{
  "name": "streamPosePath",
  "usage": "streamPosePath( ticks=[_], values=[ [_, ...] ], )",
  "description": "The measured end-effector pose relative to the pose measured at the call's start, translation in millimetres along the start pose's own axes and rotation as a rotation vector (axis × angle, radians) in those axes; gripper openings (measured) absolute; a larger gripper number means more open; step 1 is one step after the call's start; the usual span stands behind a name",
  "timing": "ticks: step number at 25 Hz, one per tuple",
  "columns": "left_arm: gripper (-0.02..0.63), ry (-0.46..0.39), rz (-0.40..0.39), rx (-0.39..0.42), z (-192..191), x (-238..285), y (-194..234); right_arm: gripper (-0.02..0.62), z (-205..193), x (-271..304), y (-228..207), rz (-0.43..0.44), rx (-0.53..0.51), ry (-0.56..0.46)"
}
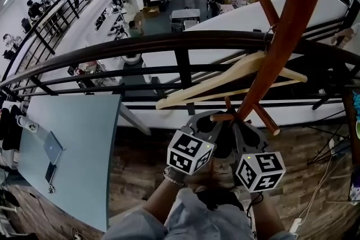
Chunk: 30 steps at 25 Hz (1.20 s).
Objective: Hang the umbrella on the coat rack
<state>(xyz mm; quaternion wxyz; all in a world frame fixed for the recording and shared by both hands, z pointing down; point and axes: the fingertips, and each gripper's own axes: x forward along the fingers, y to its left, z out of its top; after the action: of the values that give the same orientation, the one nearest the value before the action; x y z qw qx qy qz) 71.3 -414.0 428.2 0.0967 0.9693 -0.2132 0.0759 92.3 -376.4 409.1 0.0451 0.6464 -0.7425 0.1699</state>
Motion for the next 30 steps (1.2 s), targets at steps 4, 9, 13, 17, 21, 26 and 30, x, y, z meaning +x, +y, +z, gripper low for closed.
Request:
streamPosePath(
  ticks=[4,9,13,17,21,26,30],
  values=[
    [0.003,0.014,-0.032,-0.004,-4,4,-7,-0.002,-8,4,-4,-0.011,-0.007,0.024],
    [0.003,0.025,-0.067,0.001,-8,9,-18,-0.002,-16,7,-3,-0.013,-0.029,0.046],
    [0.003,0.018,-0.097,-0.042,-8,10,-21,-0.002,-16,8,1,-0.006,-0.064,0.059],
    [0.003,0.001,-0.100,-0.069,-8,10,-21,-0.001,-17,9,1,0.002,-0.087,0.059],
    [0.003,0.000,-0.095,-0.067,-11,9,-20,0.000,-20,10,1,0.015,-0.098,0.060],
    [0.003,0.001,-0.093,-0.078,-11,5,-24,0.000,-22,5,3,0.027,-0.087,0.062],
    [0.004,-0.005,-0.099,-0.111,-13,-5,-25,0.023,-22,0,8,0.061,-0.080,0.056]
  ],
)
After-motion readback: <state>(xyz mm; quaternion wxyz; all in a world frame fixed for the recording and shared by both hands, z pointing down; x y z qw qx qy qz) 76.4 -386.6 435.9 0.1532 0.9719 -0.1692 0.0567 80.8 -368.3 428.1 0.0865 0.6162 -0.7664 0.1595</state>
